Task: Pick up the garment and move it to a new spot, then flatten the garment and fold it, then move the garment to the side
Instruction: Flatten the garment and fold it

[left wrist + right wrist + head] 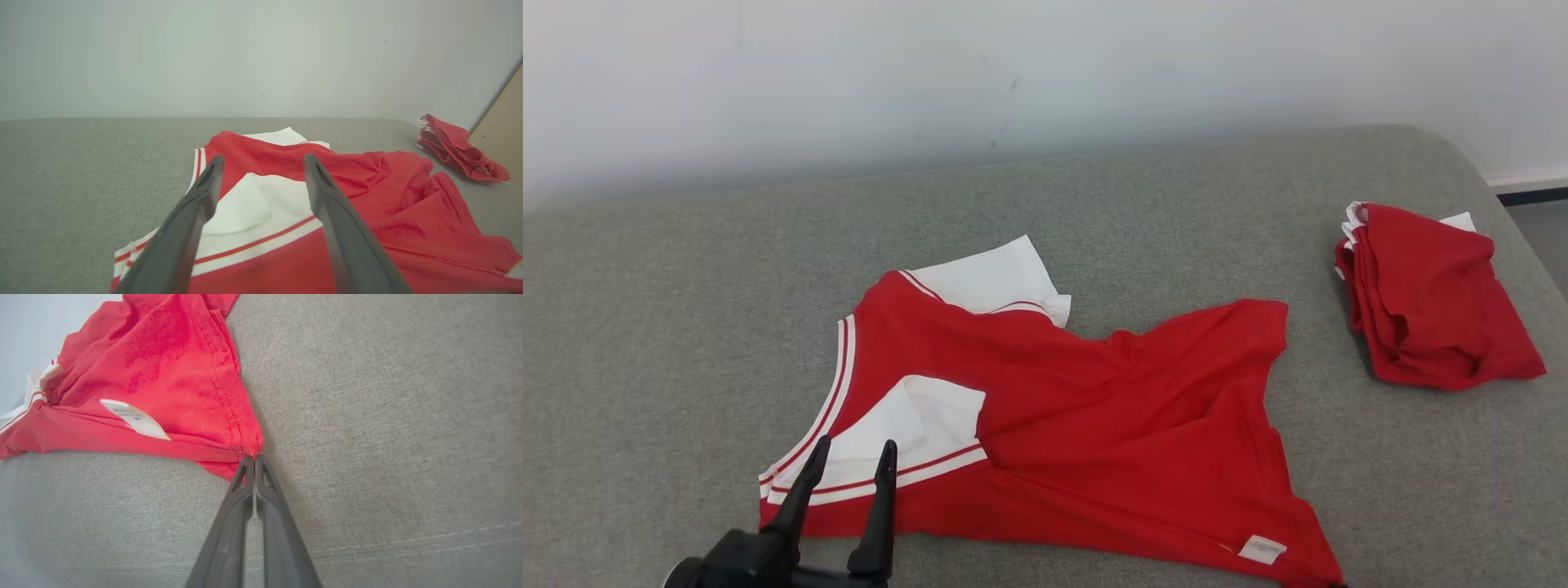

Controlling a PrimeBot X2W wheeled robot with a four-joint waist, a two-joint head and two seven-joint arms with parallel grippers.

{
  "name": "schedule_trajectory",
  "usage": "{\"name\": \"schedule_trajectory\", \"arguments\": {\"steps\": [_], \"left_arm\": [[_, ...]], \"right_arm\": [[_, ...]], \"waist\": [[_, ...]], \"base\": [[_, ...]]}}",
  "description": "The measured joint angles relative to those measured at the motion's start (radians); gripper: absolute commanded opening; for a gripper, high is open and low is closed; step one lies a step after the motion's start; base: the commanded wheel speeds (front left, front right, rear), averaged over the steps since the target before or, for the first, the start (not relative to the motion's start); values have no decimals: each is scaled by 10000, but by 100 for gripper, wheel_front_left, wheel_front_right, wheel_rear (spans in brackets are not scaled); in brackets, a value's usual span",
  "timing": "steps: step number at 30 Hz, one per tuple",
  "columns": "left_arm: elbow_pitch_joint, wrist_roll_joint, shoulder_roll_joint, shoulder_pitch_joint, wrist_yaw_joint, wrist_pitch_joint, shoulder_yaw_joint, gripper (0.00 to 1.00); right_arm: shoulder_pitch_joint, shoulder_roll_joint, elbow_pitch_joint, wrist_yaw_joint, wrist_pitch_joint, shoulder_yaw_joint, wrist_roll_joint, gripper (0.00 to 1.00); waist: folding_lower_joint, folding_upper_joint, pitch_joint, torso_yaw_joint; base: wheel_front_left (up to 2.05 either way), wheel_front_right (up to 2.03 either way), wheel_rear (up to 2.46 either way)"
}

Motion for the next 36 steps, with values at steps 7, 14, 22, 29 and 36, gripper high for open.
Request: {"name": "schedule_trajectory", "arguments": {"steps": [7,14,22,29,36], "left_arm": [[802,42,284,-1011,-35,955,-100,100],[2048,744,573,-2456,192,2880,-709,100],[1854,1296,805,-2179,309,3419,-1312,100],[2251,1287,792,-2281,288,3415,-1394,100],[3189,1246,621,-2557,374,2801,-1369,0]], "right_arm": [[-119,244,140,0,-117,-430,-884,0],[-527,640,165,0,-36,-428,-1269,0],[-569,663,171,0,-86,-616,-1342,0],[-622,711,150,0,-104,-593,-1354,0],[-602,612,88,0,-58,-589,-1335,0]], "waist": [[0,0,310,-141],[0,0,588,-295],[0,0,807,-460],[0,0,878,-533],[0,0,738,-642]], "base": [[0,0,0],[0,0,0],[0,0,0],[0,0,0],[0,0,0]]}}
